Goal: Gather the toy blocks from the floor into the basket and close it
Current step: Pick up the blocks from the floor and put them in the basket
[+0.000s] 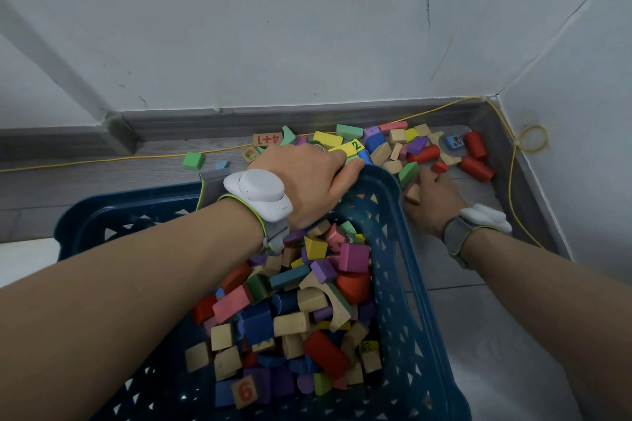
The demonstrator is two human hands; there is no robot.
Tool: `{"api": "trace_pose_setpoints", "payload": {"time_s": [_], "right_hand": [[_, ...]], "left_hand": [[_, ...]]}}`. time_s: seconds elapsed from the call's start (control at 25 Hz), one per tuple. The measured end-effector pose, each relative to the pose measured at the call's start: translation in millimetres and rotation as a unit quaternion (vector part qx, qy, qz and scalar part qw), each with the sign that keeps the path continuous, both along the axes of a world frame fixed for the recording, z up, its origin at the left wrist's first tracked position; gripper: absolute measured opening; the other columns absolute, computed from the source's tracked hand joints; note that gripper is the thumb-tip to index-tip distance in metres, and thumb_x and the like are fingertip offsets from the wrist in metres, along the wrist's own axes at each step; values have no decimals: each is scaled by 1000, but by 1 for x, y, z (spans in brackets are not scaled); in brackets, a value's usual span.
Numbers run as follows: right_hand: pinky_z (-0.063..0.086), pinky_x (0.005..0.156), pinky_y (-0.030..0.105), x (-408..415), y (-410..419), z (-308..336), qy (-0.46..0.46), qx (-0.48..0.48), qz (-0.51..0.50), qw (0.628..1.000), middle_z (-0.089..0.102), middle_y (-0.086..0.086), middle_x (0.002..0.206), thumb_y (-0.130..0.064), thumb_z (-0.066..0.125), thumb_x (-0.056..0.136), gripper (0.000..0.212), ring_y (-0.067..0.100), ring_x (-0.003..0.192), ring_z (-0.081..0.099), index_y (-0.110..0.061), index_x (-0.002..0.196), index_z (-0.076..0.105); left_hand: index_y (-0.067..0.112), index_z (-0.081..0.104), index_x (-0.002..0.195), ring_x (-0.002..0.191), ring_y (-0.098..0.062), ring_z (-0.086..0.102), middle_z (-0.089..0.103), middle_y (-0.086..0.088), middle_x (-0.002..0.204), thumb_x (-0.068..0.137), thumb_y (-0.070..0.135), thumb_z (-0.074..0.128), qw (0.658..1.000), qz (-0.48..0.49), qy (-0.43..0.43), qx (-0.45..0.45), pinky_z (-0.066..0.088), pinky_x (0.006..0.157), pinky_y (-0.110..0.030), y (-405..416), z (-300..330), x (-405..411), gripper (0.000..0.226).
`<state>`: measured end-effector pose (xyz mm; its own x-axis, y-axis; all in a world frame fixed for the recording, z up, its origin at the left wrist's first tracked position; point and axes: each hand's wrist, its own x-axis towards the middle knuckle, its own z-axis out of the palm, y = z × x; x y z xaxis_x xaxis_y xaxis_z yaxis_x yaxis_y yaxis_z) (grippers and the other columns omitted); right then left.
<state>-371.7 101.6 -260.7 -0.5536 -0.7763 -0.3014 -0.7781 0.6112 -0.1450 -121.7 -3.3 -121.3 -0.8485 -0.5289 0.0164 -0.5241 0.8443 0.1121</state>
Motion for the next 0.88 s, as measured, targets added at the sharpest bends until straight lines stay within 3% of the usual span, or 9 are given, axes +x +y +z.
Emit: {"api": "trace_pose_setpoints", "payload": {"time_s": [0.16,0.32,0.36,0.44,0.52,0.6,0.72,0.8,0.88], "right_hand": [[47,84,45,12,8,1,8,-22,-14,1000,40,22,127,-26,62,86,41,45,103,55,-13,116,37],[50,84,44,17,6,14,-145,-115,-103,977,51,21,120,-15,65,85,38,38,100,57,-9,115,40],[53,81,45,20,3,27,-234,-158,-154,947,56,19,115,-12,67,84,38,33,95,59,-9,112,41],[55,64,39,31,-5,72,-427,-265,-210,839,59,15,99,-2,68,83,37,24,79,59,-11,107,42],[51,55,29,42,-4,131,-535,-316,-162,767,57,10,87,5,66,82,35,20,71,58,-11,107,46],[53,62,25,51,7,184,-568,-256,-11,782,60,6,86,4,70,77,37,17,76,61,-8,107,52],[54,85,24,60,15,228,-517,-80,182,833,67,1,109,-10,79,65,59,11,98,65,-18,121,60],[55,87,25,62,8,230,-514,-68,178,836,67,4,115,-14,78,68,58,16,103,67,-20,123,61],[52,63,15,60,-6,209,-507,-140,87,846,70,12,105,-10,73,78,39,16,82,68,-9,116,64]], "left_hand": [[26,47,83,67,-25,57,55,3,72,99,58,12,1000,0,11,-1,53,64,-40,1,0,0,50],[26,48,83,68,-26,57,53,3,71,99,58,13,1000,4,11,3,52,65,-40,2,1,1,50],[26,49,84,69,-26,57,53,3,72,99,58,13,1000,4,10,5,52,65,-40,2,1,1,50],[26,48,83,69,-26,57,53,3,72,99,57,13,1000,1,11,9,52,66,-40,2,2,0,49],[26,48,84,68,-25,56,53,3,72,99,57,13,1000,-5,15,12,52,65,-40,1,2,1,49],[26,50,85,67,-24,56,51,4,70,99,57,13,1000,-8,16,12,52,64,-40,1,2,1,50],[25,51,87,69,-26,57,49,4,70,99,58,13,1000,-5,14,3,50,64,-38,0,1,0,51],[25,52,88,70,-26,57,51,4,71,99,58,13,1000,-5,13,-1,50,63,-38,1,1,0,52],[25,52,88,70,-25,57,52,5,71,99,58,13,1000,-4,11,1,51,64,-39,0,2,0,52]]}}
